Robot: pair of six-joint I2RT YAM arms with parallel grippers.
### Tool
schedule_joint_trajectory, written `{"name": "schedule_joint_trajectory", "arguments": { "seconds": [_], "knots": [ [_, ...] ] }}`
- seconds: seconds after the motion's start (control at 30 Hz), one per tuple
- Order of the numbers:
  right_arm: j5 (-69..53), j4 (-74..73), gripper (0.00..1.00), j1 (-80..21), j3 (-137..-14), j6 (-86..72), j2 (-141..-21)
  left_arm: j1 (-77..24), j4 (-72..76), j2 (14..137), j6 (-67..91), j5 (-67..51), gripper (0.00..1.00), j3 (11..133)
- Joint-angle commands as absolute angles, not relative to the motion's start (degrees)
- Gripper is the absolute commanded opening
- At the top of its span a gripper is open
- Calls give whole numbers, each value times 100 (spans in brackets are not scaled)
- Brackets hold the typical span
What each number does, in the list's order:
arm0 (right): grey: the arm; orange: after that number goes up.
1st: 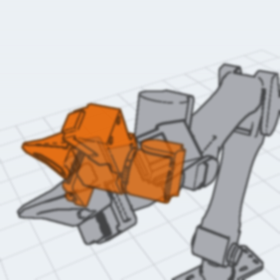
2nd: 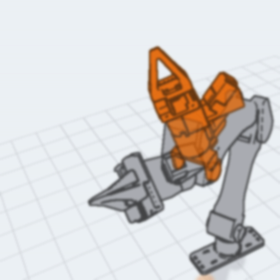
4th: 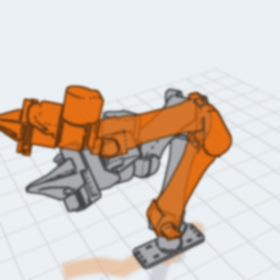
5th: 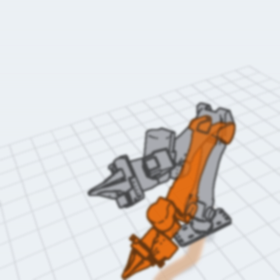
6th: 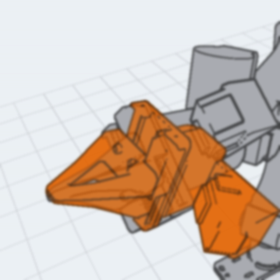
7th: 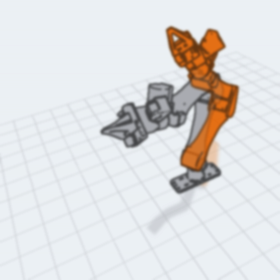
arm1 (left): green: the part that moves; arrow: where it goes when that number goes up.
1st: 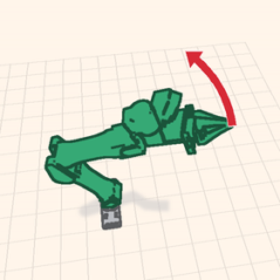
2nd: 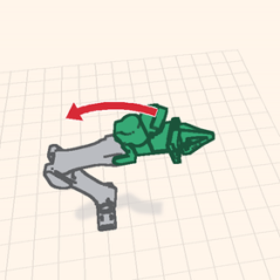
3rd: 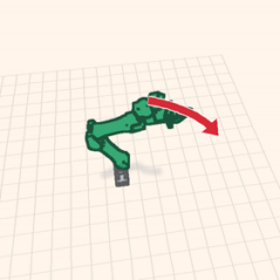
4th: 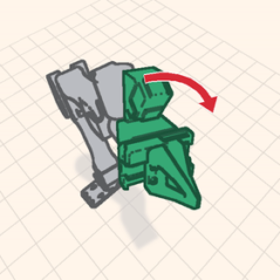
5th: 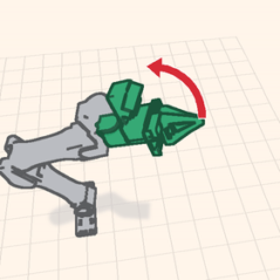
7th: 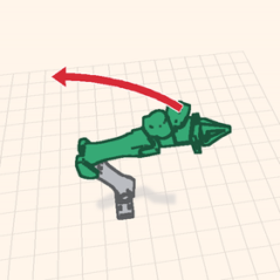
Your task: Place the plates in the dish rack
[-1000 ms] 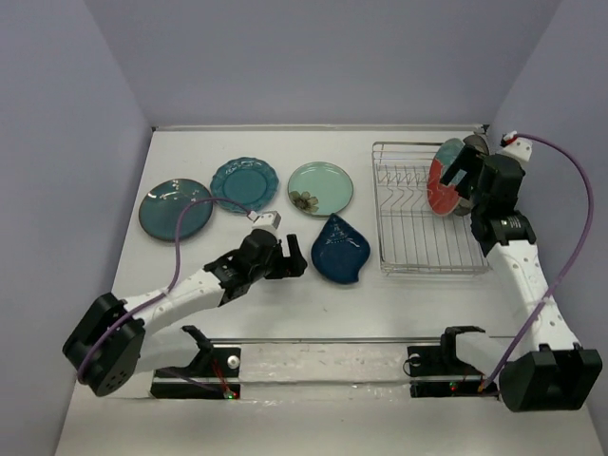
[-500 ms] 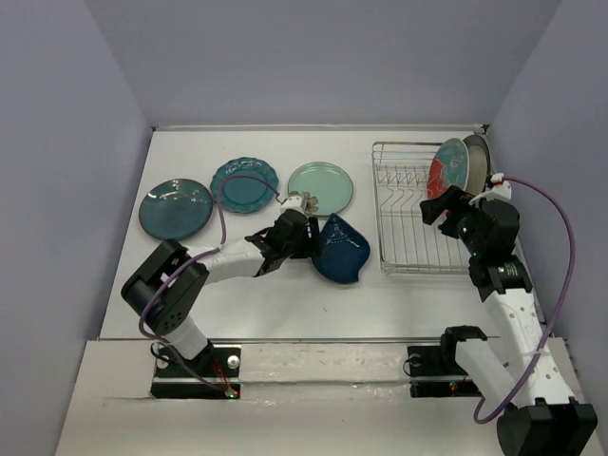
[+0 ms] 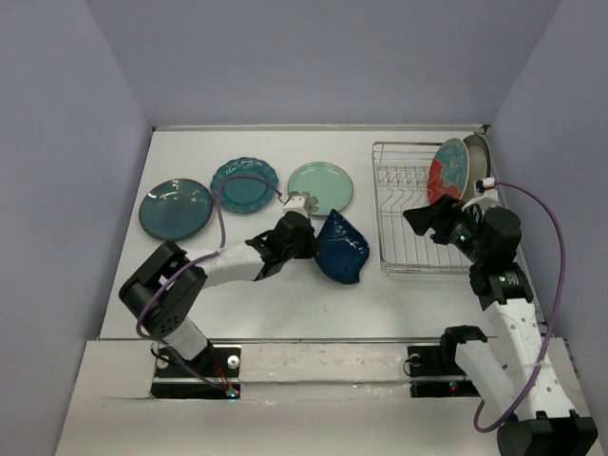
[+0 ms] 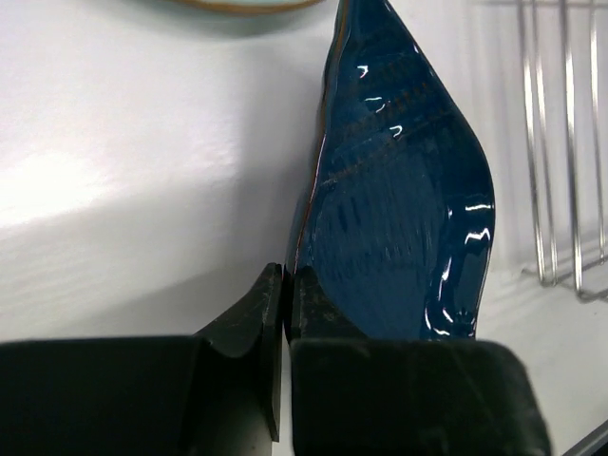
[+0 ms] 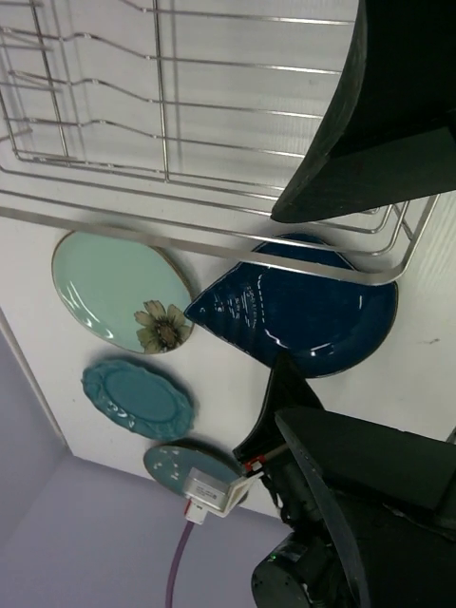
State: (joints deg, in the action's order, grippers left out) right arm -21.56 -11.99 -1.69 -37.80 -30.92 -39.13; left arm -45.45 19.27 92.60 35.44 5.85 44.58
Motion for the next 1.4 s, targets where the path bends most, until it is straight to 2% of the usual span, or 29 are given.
{"name": "schedule_joint_trajectory", "arguments": {
  "seconds": [0.0,0.1,0.2,0.27,0.43,0.63,0.77,0.87,0.93,1.0,1.03,1.07,1.1,1.13,1.17,1.2,1.27,1.3,1.37],
  "knots": [
    [-2934,-1248,84,-290,-4131,-3155,-3858,-4535,1451,8176,3366,958,6,3842],
    [-3348,-1073,88,-535,-4078,-3295,-3902,-4535,1345,7078,3445,879,6,3517],
    [-3218,-958,91,-1176,-4069,-3366,-4112,-4526,1091,5997,3647,905,6,3340],
    [-2700,-949,92,-2094,-4165,-3349,-4420,-4509,985,5284,3805,1010,6,3270],
    [-1435,-844,95,-3585,-4429,-3217,-5193,-4482,704,4020,3990,1195,6,3278],
    [-1476,-185,95,-3998,-4359,-3524,-5774,-4474,738,3332,4026,968,6,3252],
    [-1783,367,93,-4218,-4465,-3515,-6204,-4465,817,3392,3999,730,6,3252],
    [-1994,850,81,-4219,-4404,-3656,-6468,-4465,1080,3366,3982,511,6,3173],
    [-2048,1219,65,-4219,-4368,-3779,-6592,-4465,1160,3357,3973,483,6,3146],
    [-1987,1397,43,-4219,-4342,-3849,-6636,-4465,1160,3375,3894,475,7,3181],
    [-1882,1450,19,-4219,-4350,-3884,-6644,-4465,1125,3427,3850,431,10,3199],
    [-1803,1476,8,-4219,-4368,-3893,-6645,-4465,1073,3454,3789,422,15,3234],
    [-1697,1477,7,-4219,-4394,-3894,-6627,-4465,994,3480,3701,413,21,3356],
    [-1392,1442,7,-4219,-4473,-3789,-6592,-4465,715,3541,3422,422,40,3462],
    [-1119,1102,7,-4219,-4561,-3692,-6513,-4465,477,3568,3271,474,51,3593],
    [-829,864,7,-4219,-4675,-3552,-6469,-4465,222,3586,3130,527,68,3891],
    [117,145,7,-4106,-5122,-3069,-6381,-4465,-543,3543,2700,746,83,4174],
    [419,-51,7,-4026,-5281,-2902,-6337,-4465,-902,3490,2585,834,99,4358],
    [1312,-691,7,-3720,-5728,-2436,-6328,-4465,-1124,3280,2383,1027,99,4430]
  ]
}}
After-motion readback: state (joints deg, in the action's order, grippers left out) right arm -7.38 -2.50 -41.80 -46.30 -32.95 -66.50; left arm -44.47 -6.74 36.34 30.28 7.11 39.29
